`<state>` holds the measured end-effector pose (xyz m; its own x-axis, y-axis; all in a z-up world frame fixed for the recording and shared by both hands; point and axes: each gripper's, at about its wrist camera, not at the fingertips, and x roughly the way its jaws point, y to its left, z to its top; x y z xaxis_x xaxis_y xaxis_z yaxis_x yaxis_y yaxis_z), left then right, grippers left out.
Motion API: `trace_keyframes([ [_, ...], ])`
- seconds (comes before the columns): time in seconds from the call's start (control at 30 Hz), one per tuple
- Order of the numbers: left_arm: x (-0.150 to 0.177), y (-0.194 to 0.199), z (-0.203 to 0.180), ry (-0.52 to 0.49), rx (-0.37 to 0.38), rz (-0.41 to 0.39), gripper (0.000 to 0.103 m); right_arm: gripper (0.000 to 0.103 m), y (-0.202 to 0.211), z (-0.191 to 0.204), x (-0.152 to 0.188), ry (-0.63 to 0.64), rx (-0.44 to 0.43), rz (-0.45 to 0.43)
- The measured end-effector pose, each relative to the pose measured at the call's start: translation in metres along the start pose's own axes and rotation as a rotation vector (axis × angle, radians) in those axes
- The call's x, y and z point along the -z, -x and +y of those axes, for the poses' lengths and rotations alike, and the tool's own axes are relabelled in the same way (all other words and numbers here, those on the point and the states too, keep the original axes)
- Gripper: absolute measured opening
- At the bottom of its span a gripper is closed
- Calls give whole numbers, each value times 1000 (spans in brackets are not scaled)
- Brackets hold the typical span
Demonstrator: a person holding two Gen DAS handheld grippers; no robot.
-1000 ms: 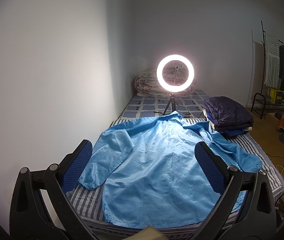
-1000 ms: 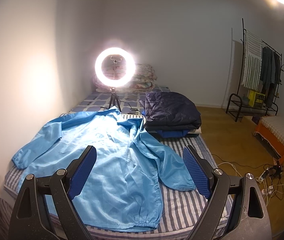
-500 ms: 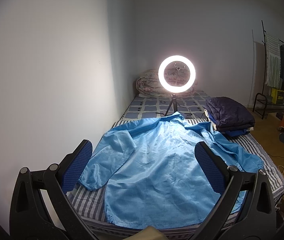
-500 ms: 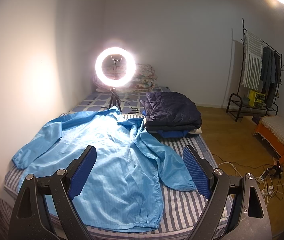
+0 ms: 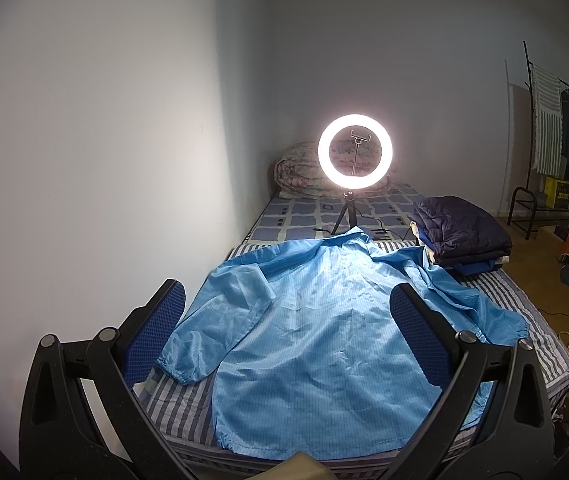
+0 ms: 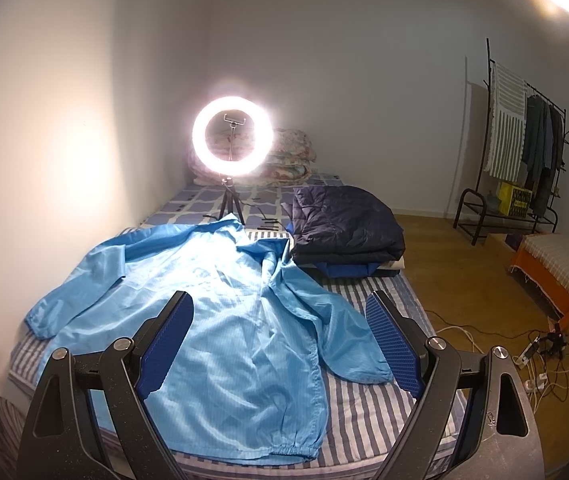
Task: Fold large clothes
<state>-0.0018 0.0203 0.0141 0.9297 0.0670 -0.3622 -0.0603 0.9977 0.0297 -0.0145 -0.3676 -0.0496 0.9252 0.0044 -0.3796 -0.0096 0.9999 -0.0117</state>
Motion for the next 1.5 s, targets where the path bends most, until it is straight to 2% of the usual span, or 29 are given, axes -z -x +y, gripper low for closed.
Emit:
trace_keyframes([
  [0.53,4,-6,12,6,-15,16,103,88,-6,6,-2,13,-14,9],
  [0.8,27,-13,34,7,-68,42,103,88,-19,27,-2,37,-42,25],
  [0.9,45,-14,50,22,-94,67,103,88,-27,40,-2,56,-83,20],
  [1.03,70,-12,72,29,-137,112,103,88,-34,63,-4,65,-227,-52],
  [1.1,84,-11,81,35,-160,133,103,88,-42,81,-8,75,-287,-50],
  [1.27,115,-5,106,84,-172,186,103,88,-71,126,-15,91,-455,6],
  [1.5,141,3,137,135,-214,220,103,88,-130,224,-5,164,-663,174],
])
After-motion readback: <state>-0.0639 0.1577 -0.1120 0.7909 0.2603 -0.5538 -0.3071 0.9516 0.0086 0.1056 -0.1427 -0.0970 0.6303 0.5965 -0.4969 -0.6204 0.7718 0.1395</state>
